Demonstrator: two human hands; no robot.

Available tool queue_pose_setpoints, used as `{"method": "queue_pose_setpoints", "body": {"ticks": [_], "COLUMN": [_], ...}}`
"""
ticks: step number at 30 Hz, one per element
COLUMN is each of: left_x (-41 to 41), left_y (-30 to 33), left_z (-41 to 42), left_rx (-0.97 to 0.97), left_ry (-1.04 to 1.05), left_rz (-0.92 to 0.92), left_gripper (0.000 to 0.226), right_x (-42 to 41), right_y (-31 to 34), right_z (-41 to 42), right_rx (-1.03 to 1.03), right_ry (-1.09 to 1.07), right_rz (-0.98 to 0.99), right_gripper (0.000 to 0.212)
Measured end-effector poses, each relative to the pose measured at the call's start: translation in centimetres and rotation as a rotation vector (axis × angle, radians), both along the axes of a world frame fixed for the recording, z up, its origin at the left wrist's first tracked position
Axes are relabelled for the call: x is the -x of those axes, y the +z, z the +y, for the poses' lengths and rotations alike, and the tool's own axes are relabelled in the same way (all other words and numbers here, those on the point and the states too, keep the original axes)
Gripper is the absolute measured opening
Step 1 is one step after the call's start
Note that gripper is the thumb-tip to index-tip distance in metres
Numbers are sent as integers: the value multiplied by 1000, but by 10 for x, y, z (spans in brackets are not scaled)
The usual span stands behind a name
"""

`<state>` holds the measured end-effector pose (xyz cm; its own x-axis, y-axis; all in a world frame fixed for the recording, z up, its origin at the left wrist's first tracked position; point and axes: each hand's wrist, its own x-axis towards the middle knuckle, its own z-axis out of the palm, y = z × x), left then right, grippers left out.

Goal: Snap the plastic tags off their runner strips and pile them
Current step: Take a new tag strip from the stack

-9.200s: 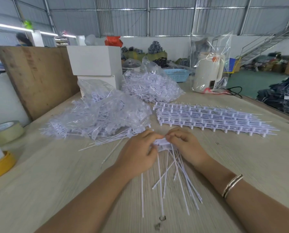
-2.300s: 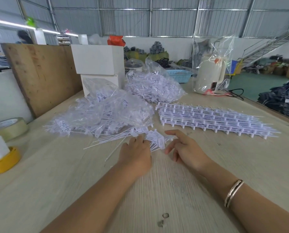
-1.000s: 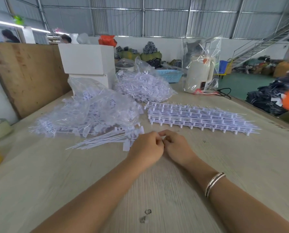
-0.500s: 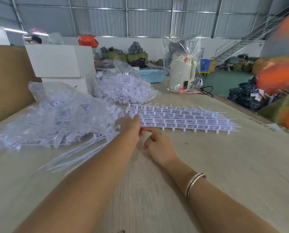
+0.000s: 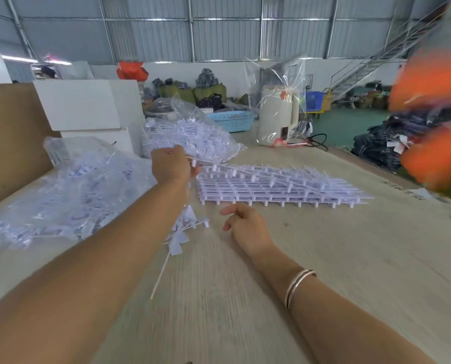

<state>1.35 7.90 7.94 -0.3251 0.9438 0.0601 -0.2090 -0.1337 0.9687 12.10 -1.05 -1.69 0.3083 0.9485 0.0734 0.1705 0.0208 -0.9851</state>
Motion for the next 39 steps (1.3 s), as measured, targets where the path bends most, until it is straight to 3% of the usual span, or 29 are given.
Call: {"method": "queue_pose_setpoints", "body": {"ticks": [3, 5, 7, 9, 12, 18, 22, 27, 30, 33, 37, 39], "left_x": [14, 19, 20, 15, 1, -31, -36, -27, -23, -19, -19, -21], "left_y": [0, -9, -18, -25, -31, -45, -44, -33, -27, -28, -28, -31], "left_z": [-8, -13, -18, -23, -35, -62, -62, -47, -44, -40, -39, -41], "left_rx": [30, 60, 96, 128, 183, 317, 264, 157, 89, 49, 40, 46], "left_ry": [-10, -25, -60, -98, -192, -458, -391, -221, -144, -82, -36, -55], "left_rz": [43, 15, -45, -168, -397, -421, -371, -445, -354, -342, -313, -330], "left_gripper": [17, 20, 30, 44, 56, 27, 25, 33, 43, 73, 72, 71], "right_x": [-5, -11, -14, -13, -17, -23, -25, -31, -34, -40, -53, -54], "right_y": [12, 14, 12, 10, 14, 14, 13, 14, 14, 15, 16, 14], "right_z": [-2, -4, -3, -1, 2, 5, 5, 4, 3, 2, 2, 5], "right_rx": [5, -33, -72, -93, -137, -120, -66, -124, -211, -233, -282, -231], "right_ry": [61, 105, 78, 44, -11, 29, 86, -66, -132, -99, -94, -85], "right_rz": [556, 858, 1014, 1029, 870, 772, 808, 953, 1052, 1139, 1248, 1198], "right_gripper": [12, 21, 34, 29, 18, 29, 34, 13, 19, 28, 47, 48]}}
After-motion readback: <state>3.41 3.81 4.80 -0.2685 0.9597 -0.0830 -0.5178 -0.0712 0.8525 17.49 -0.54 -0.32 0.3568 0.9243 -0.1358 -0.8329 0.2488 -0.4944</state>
